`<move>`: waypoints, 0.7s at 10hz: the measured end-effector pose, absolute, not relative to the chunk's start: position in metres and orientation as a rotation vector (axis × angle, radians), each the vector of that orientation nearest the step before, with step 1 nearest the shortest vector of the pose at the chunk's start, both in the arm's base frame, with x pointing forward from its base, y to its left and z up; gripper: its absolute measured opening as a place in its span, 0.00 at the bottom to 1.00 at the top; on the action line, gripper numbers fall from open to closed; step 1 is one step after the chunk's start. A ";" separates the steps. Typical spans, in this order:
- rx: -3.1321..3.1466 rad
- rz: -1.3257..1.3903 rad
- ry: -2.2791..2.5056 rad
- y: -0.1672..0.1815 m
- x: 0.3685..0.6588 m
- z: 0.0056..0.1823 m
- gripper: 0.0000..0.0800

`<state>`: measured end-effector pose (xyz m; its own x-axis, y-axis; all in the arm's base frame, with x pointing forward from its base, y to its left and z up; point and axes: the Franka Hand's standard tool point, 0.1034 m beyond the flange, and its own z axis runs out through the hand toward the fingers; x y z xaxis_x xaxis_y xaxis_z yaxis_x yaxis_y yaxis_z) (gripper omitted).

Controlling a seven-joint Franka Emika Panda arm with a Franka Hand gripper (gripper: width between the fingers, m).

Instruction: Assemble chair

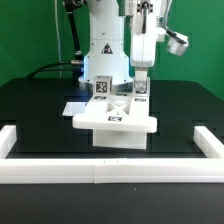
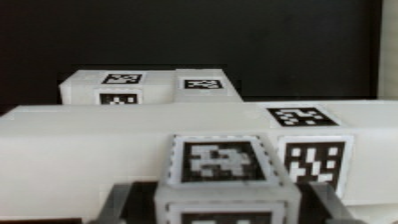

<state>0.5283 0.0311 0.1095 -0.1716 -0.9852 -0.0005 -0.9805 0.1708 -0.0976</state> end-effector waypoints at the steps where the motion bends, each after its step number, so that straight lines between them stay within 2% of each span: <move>1: -1.830 -0.102 2.462 0.032 0.528 0.109 0.36; 7: -1.448 -0.067 2.683 0.037 0.528 0.108 0.36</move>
Offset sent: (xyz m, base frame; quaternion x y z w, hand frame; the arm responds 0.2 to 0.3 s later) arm 0.0000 0.0000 0.0000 0.0000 0.0000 0.1938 0.9810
